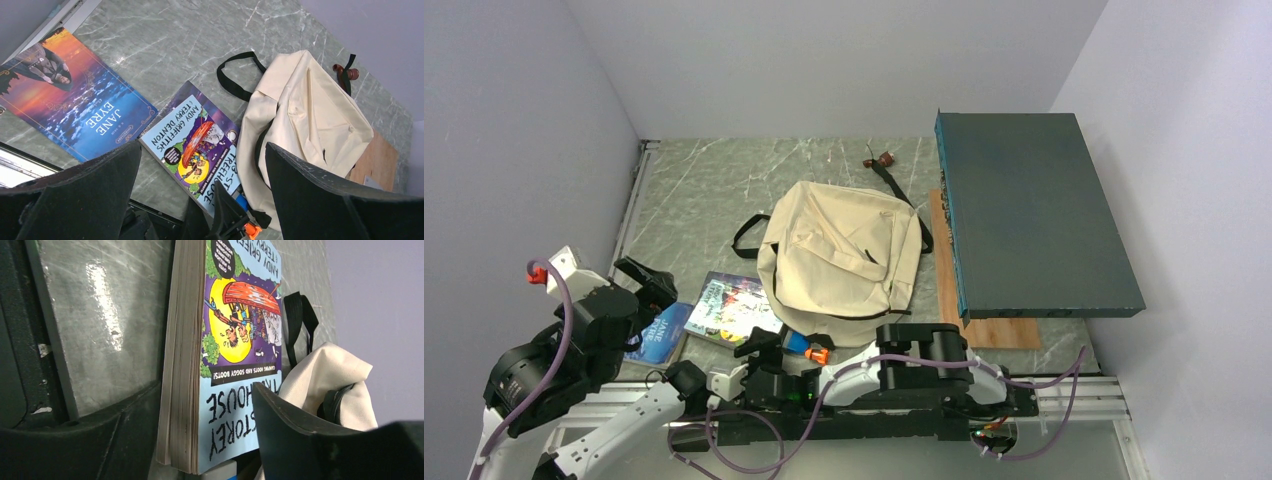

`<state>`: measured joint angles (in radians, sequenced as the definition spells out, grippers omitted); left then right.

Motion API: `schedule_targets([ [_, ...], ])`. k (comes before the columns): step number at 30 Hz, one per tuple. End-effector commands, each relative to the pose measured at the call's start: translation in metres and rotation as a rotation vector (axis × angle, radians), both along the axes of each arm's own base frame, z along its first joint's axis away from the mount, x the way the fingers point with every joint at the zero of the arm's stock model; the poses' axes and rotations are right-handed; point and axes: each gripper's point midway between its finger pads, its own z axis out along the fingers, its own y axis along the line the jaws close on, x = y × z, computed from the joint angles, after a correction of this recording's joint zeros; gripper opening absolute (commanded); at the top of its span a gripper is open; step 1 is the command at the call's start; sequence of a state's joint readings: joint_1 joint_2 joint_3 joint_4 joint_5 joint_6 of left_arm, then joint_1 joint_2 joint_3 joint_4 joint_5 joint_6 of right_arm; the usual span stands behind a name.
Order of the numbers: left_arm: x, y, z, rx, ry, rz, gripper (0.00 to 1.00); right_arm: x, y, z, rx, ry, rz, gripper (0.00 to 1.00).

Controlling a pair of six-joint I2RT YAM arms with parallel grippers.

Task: Pack the student bag
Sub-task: Pick up the book from the center of the board.

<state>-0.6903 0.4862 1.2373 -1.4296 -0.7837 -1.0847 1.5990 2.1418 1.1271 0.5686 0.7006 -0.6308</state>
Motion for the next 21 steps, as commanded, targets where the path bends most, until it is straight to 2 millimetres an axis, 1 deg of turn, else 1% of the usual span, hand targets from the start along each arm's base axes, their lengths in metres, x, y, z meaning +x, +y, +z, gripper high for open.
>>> schedule_targets([
  [1, 0.003, 0.002, 0.003, 0.014, -0.02, 0.009, 0.99, 0.01, -0.004, -0.008, -0.023, -0.038, -0.038, 0.61],
  [4, 0.004, 0.002, 0.005, 0.015, -0.022, 0.01, 0.99, 0.008, -0.004, -0.008, -0.012, -0.014, -0.033, 0.46],
  [6, 0.005, 0.001, 0.006, 0.012, -0.029, 0.007, 0.98, 0.006, -0.003, -0.004, 0.007, 0.011, -0.033, 0.37],
  [9, 0.006, -0.001, 0.009, 0.011, -0.039, -0.002, 0.97, 0.002, 0.0, 0.01, 0.052, 0.053, -0.035, 0.25],
  [13, 0.009, -0.005, 0.013, 0.016, -0.039, -0.019, 0.97, 0.001, 0.002, 0.034, 0.102, 0.086, -0.047, 0.12],
  [15, 0.011, -0.008, 0.016, 0.017, -0.043, -0.034, 0.97, 0.001, 0.002, 0.048, 0.135, 0.115, -0.05, 0.02],
  [16, 0.012, -0.01, 0.018, 0.016, -0.048, -0.041, 0.97, 0.002, 0.001, 0.056, 0.158, 0.128, -0.054, 0.0],
  [21, 0.016, -0.019, 0.037, -0.007, -0.092, -0.089, 0.98, 0.007, -0.008, 0.096, 0.308, 0.268, -0.078, 0.0],
])
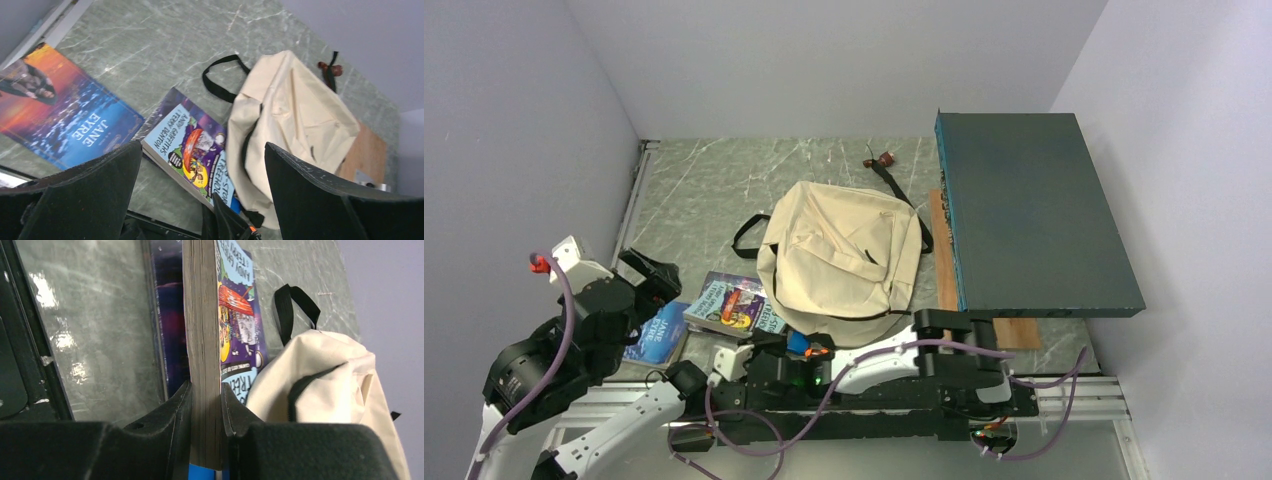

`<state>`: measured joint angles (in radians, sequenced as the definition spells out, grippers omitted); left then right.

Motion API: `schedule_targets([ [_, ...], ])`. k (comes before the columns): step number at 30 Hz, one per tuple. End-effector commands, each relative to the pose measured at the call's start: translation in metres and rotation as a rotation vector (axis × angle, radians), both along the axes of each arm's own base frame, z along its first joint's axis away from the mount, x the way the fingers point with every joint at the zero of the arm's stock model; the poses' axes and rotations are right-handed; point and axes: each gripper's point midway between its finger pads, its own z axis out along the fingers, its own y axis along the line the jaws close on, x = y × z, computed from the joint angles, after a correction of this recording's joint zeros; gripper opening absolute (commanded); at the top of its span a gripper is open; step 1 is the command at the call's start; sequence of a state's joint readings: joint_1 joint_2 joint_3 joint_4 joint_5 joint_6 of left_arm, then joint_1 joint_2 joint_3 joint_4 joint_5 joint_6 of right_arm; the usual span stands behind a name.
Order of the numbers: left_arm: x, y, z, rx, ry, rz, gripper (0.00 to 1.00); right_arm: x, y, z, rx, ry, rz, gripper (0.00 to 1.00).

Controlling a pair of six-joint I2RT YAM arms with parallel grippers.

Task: Pack the student bag
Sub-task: Pick up the book from the center of the board.

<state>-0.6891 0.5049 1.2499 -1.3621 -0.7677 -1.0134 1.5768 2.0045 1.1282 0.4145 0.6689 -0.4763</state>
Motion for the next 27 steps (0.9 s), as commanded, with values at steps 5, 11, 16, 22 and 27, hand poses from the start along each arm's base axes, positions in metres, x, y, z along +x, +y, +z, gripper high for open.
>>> schedule_targets([
  [5, 0.006, -0.032, 0.022, -0.12, -0.019, -0.103, 1.0, 0.019, -0.006, 0.098, 0.373, 0.327, -0.102, 0.0],
  [11, 0.005, -0.049, 0.005, -0.176, 0.031, -0.15, 1.0, 0.036, -0.012, 0.133, 0.579, 0.574, -0.138, 0.0],
  [16, 0.008, -0.054, 0.026, -0.176, -0.11, -0.236, 1.0, 0.049, -0.024, 0.17, 0.734, 0.77, -0.178, 0.0],
  [22, 0.005, -0.057, 0.062, -0.039, -0.298, -0.392, 1.0, 0.081, -0.059, 0.217, 0.955, 0.979, -0.39, 0.0],
  [27, 0.013, -0.098, 0.074, 0.162, -0.387, -0.666, 1.0, 0.112, -0.094, 0.262, 1.194, 1.039, -0.513, 0.0],
])
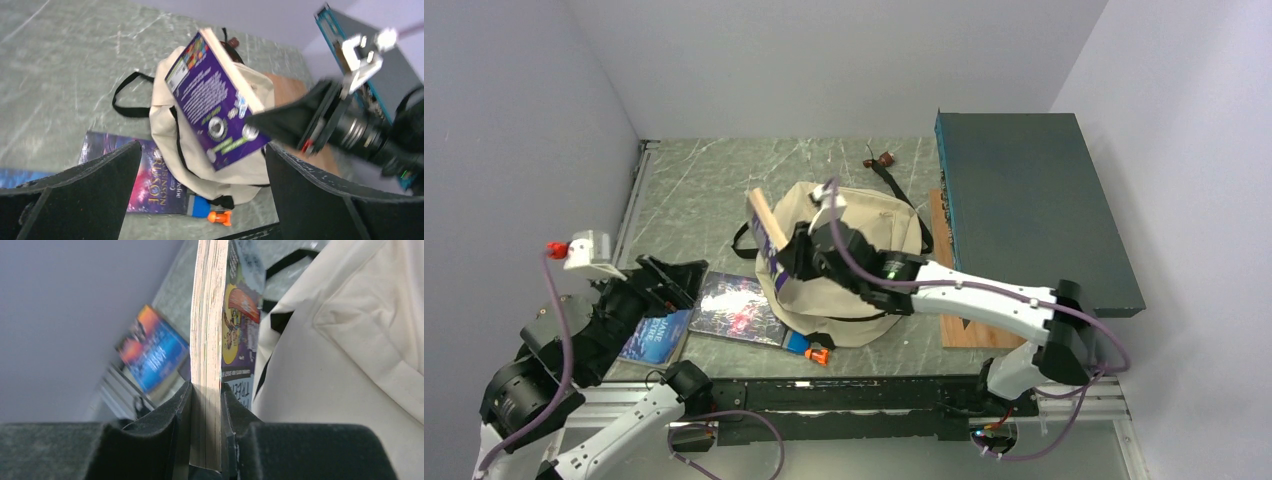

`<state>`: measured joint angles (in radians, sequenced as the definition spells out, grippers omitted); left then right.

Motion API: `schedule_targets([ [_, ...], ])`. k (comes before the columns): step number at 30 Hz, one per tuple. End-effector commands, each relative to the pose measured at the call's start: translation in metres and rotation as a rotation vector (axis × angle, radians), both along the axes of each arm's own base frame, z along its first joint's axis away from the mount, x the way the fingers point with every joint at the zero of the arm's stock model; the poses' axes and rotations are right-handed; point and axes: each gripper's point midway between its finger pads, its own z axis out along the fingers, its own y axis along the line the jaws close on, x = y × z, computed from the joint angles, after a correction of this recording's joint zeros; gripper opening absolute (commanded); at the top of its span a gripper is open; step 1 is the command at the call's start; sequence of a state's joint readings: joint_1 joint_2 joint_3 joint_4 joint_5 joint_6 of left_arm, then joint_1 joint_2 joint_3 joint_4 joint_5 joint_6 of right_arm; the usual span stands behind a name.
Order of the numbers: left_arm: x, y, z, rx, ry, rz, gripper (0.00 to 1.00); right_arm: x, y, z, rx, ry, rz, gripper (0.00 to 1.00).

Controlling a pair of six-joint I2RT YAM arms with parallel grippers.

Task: Pack the student bag
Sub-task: Pick up the book from the center of the board.

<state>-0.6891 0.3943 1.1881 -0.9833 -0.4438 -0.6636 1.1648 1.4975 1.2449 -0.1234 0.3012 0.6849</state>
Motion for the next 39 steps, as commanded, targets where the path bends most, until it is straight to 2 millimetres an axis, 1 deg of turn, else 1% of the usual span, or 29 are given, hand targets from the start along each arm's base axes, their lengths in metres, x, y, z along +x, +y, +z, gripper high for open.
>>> schedule_targets([
  [1, 0.013, -0.051, 0.024, 0.242, -0.18, -0.295, 1.0, 0.028, -0.026, 0.097, 0.345, 0.091, -0.191, 0.0],
  [3, 0.017, -0.076, 0.014, 0.339, -0.15, -0.435, 1.0, 0.039, -0.031, 0.11, 0.408, 0.125, -0.209, 0.0],
  [4, 0.018, -0.087, 0.009, 0.384, -0.132, -0.504, 0.98, 0.042, -0.033, 0.117, 0.441, 0.142, -0.212, 0.0],
  [6, 0.026, -0.098, -0.002, 0.456, -0.092, -0.562, 0.95, 0.045, -0.038, 0.129, 0.512, 0.171, -0.226, 0.0],
  [7, 0.029, -0.103, -0.005, 0.481, -0.09, -0.582, 0.94, 0.048, -0.041, 0.131, 0.545, 0.19, -0.241, 0.0],
  [9, 0.035, -0.109, -0.006, 0.508, -0.119, -0.596, 0.94, 0.051, -0.046, 0.136, 0.603, 0.229, -0.264, 0.0],
  [12, 0.043, -0.116, -0.005, 0.545, -0.179, -0.573, 0.99, 0.056, -0.052, 0.137, 0.655, 0.274, -0.304, 0.0],
  [15, 0.052, -0.126, -0.013, 0.622, -0.161, -0.544, 1.0, 0.058, -0.052, 0.137, 0.689, 0.307, -0.316, 0.0],
  [18, 0.059, -0.137, -0.016, 0.793, -0.18, -0.512, 1.0, 0.061, -0.049, 0.133, 0.705, 0.34, -0.316, 0.0],
  [20, 0.068, -0.141, -0.016, 0.896, -0.2, -0.448, 0.99, 0.062, -0.047, 0.131, 0.712, 0.359, -0.317, 0.0],
  [21, 0.073, -0.142, -0.018, 0.943, -0.193, -0.413, 0.98, 0.062, -0.045, 0.13, 0.722, 0.372, -0.312, 0.0],
  [24, 0.089, -0.134, -0.024, 1.09, -0.145, -0.281, 0.88, 0.06, -0.042, 0.128, 0.748, 0.402, -0.302, 0.0],
  [28, 0.1, -0.126, -0.031, 1.226, -0.106, -0.155, 0.87, 0.059, -0.044, 0.128, 0.77, 0.419, -0.308, 0.0],
  [30, 0.103, -0.127, -0.03, 1.241, -0.128, -0.127, 0.85, 0.058, -0.047, 0.127, 0.772, 0.422, -0.319, 0.0],
  [34, 0.104, -0.131, -0.025, 1.216, -0.17, -0.11, 0.7, 0.058, -0.05, 0.12, 0.763, 0.427, -0.335, 0.0],
  [37, 0.102, -0.137, -0.028, 1.188, -0.18, -0.144, 0.6, 0.058, -0.051, 0.119, 0.778, 0.434, -0.34, 0.0],
  [39, 0.102, -0.144, -0.03, 1.179, -0.188, -0.169, 0.58, 0.057, -0.051, 0.121, 0.78, 0.438, -0.335, 0.0],
])
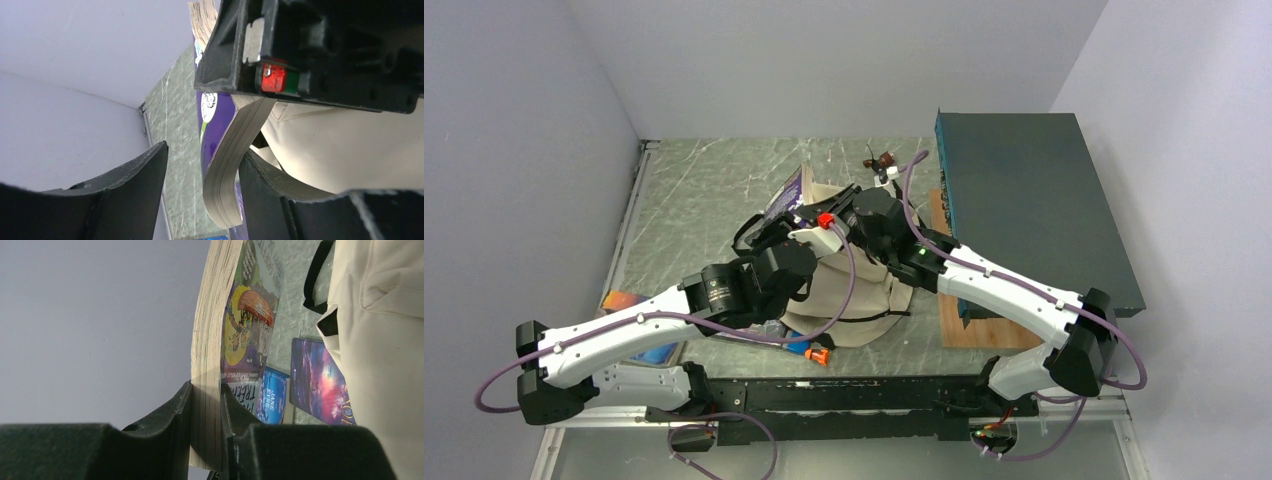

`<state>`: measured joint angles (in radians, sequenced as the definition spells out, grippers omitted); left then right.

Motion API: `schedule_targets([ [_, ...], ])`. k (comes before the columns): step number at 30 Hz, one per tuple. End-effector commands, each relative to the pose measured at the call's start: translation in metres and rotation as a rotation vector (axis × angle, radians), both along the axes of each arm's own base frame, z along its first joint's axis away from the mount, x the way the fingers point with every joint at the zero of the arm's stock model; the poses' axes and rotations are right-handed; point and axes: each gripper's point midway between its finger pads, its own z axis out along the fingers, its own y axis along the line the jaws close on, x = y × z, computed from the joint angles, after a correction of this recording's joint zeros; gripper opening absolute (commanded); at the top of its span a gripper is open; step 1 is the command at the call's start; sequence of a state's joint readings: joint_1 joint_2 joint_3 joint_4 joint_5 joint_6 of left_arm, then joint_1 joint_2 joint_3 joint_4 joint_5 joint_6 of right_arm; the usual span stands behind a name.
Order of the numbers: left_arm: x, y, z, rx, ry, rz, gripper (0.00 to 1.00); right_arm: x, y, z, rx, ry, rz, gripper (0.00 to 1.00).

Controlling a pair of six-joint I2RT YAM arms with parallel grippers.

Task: Pack the student bag
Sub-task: Pick up the book from the center of the board.

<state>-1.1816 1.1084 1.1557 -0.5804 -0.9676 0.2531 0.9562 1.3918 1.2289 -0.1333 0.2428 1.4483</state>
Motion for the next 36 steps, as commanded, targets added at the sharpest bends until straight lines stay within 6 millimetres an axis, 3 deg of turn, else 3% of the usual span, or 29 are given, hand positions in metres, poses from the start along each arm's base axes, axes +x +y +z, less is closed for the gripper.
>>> schedule_targets([
  [1, 0.001, -0.006, 0.019, -0.078, -0.051, -0.006, 0.59, -0.004, -0.005, 0.057, 0.175, -0.078, -0.006, 0.0],
  [5, 0.0, -0.012, 0.009, -0.031, -0.011, -0.013, 0.56, -0.006, -0.006, 0.061, 0.198, -0.084, -0.002, 0.0],
  [8, 0.002, -0.015, 0.001, 0.023, -0.004, -0.015, 0.46, -0.007, -0.008, 0.073, 0.201, -0.11, 0.002, 0.0],
  [9, 0.002, -0.016, 0.0, 0.035, -0.002, -0.017, 0.4, -0.009, -0.008, 0.075, 0.205, -0.114, 0.008, 0.0],
  [12, 0.001, -0.011, 0.0, 0.038, 0.013, 0.015, 0.03, -0.012, -0.01, 0.077, 0.195, -0.13, 0.025, 0.0],
  [13, 0.001, -0.009, 0.002, 0.03, 0.008, 0.029, 0.0, -0.012, -0.012, 0.075, 0.17, -0.139, 0.021, 0.0],
  [14, 0.0, -0.007, 0.004, 0.022, 0.007, 0.032, 0.0, -0.01, -0.015, 0.07, 0.123, -0.148, 0.012, 0.01],
  [18, -0.007, 0.009, 0.014, -0.101, 0.019, 0.082, 0.0, -0.007, -0.037, 0.054, -0.062, -0.228, -0.009, 0.63],
  [21, -0.017, 0.028, 0.018, -0.253, 0.04, 0.158, 0.0, -0.011, -0.056, 0.039, -0.235, -0.329, 0.008, 0.82],
  [25, -0.03, 0.062, 0.011, -0.387, 0.143, 0.251, 0.0, -0.021, -0.08, 0.019, -0.494, -0.555, 0.104, 0.92],
  [27, -0.036, 0.078, 0.006, -0.457, 0.202, 0.277, 0.0, -0.03, -0.08, 0.012, -0.605, -0.704, 0.217, 0.89],
  [31, -0.037, 0.108, 0.002, -0.585, 0.233, 0.324, 0.0, -0.052, -0.072, -0.042, -0.913, -0.769, 0.481, 0.85],
  [36, -0.044, 0.147, 0.012, -0.638, 0.178, 0.439, 0.0, -0.103, -0.045, -0.097, -1.188, -0.93, 0.749, 0.88],
])
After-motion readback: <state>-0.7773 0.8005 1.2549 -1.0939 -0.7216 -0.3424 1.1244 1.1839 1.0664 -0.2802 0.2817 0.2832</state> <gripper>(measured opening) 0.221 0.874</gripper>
